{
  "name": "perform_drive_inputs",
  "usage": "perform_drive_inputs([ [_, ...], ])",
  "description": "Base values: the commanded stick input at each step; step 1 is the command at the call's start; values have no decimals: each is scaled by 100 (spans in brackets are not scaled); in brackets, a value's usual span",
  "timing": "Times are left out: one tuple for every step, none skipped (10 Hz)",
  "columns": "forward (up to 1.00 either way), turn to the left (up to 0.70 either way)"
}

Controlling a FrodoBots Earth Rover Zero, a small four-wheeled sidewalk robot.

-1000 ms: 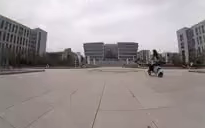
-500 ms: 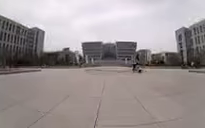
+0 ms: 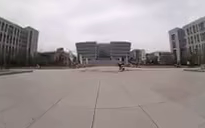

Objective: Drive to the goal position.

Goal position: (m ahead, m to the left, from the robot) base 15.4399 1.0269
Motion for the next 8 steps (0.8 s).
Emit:
perform_drive_inputs([
  [70,1],
  [70,1],
  [69,1],
  [69,1],
  [69,1],
  [70,1],
  [70,1],
  [70,1],
])
